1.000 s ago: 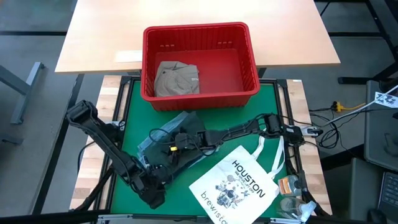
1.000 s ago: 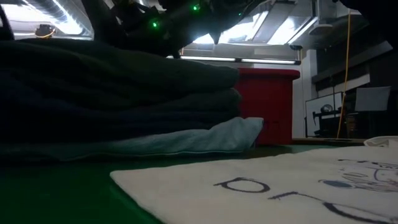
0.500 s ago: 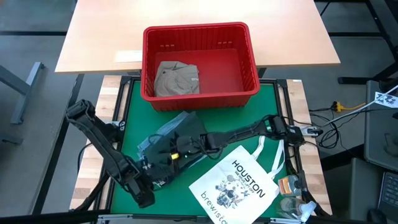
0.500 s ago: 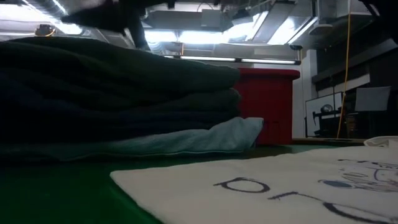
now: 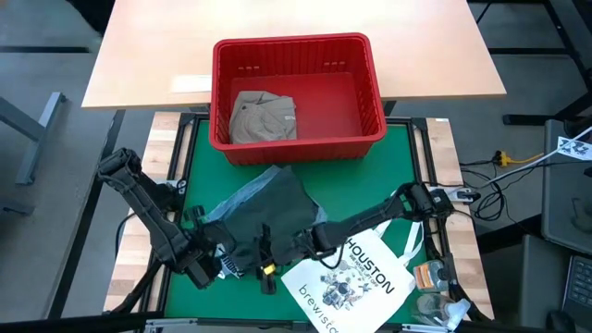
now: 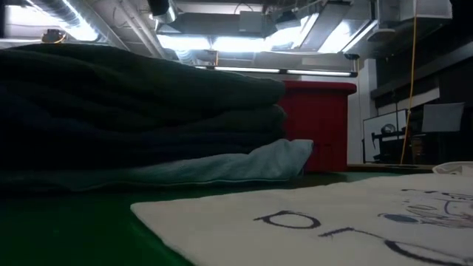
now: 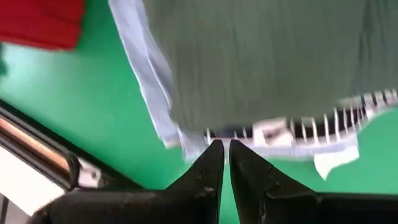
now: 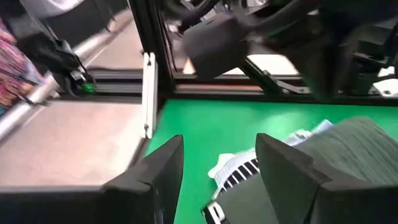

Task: Fold Laundry from Bin
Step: Stack the dark green shirt on top of the gray shorts

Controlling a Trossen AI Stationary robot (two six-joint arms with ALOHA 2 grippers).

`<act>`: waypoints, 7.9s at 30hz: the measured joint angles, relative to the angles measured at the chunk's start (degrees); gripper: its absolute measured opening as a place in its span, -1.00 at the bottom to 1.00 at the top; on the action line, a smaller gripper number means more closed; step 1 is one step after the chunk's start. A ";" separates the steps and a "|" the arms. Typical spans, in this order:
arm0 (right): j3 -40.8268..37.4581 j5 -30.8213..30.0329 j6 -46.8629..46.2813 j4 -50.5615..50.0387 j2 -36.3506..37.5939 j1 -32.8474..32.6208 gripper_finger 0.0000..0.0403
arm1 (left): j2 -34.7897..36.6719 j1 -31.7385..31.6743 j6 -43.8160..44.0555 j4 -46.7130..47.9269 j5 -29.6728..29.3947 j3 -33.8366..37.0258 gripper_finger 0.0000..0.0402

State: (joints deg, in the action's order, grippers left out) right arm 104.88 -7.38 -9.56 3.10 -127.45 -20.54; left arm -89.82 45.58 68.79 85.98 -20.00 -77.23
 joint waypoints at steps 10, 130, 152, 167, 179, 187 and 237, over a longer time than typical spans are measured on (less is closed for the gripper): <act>-0.09 -4.53 3.89 -0.49 -5.60 -2.01 -0.01 | -0.02 -3.16 -0.04 -1.85 -9.73 0.02 -0.89; 10.62 -7.39 5.77 -11.69 -12.48 -1.50 -0.01 | -0.02 -5.46 -4.91 -8.15 -6.87 7.65 -0.89; 10.67 -6.35 7.33 -22.95 -1.21 -1.57 -0.01 | 0.00 -5.36 -1.40 -3.63 -6.73 4.74 -0.89; 10.60 -22.51 8.61 -60.37 5.45 0.34 -0.01 | 0.00 -4.77 -2.25 -24.44 -8.25 4.74 -0.89; -2.41 -22.53 2.25 -59.03 5.20 5.68 -0.01 | -0.04 -4.70 -1.43 -38.69 -8.99 14.07 -0.89; -10.95 -22.07 0.57 -50.25 5.36 6.76 -0.01 | -0.07 -4.70 -1.40 -43.45 -9.18 20.16 -0.89; -1.51 -15.12 8.44 -45.10 8.60 15.37 -0.01 | -0.07 -10.15 -4.02 -21.23 -5.12 7.58 -0.89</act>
State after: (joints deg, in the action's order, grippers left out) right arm 103.37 -22.50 -1.13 -41.99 -118.85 -5.17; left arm -89.89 35.43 64.78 64.75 -25.12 -69.65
